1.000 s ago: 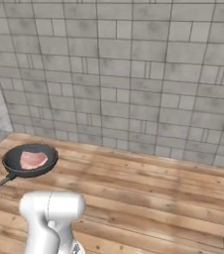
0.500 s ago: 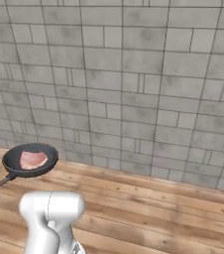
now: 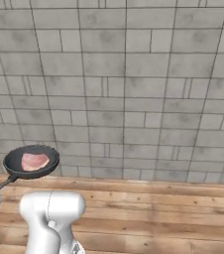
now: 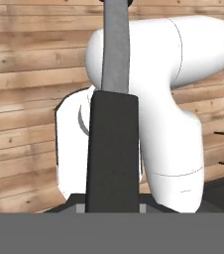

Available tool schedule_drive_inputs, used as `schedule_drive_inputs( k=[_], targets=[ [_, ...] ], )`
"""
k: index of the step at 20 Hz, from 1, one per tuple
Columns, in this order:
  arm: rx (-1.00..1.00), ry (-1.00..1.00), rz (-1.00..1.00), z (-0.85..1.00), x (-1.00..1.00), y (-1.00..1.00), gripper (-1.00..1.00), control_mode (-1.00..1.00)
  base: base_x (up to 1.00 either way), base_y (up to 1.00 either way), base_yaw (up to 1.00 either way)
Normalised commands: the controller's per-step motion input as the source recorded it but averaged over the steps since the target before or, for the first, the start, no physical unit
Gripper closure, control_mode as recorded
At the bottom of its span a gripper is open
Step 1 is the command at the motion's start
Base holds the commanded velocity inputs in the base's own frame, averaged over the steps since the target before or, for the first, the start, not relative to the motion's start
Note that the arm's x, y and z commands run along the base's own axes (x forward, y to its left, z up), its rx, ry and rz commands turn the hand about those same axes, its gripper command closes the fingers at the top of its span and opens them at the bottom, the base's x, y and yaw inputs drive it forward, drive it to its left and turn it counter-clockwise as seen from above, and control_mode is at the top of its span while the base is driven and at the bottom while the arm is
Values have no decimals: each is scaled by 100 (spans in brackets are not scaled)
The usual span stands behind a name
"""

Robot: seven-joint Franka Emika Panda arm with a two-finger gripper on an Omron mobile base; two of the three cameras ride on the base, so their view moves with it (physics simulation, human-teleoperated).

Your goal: Pick up the pan with the steak in it and place it on the dining table. Then place the steak on the plate.

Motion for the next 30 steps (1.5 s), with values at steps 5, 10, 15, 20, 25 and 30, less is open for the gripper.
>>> schedule_drive_inputs(
  k=[5,10,15,20,25,30],
  targets=[
    [0,0,0,0,0,0,100,100,0,0,-50],
    [0,0,0,0,0,0,100,100,0,0,-50],
    [0,0,0,0,0,0,100,100,0,0,-50],
    [0,0,0,0,0,0,100,100,0,0,-50],
    [0,0,0,0,0,0,100,100,0,0,-50],
    [0,0,0,0,0,0,100,100,0,0,-50]
  ],
)
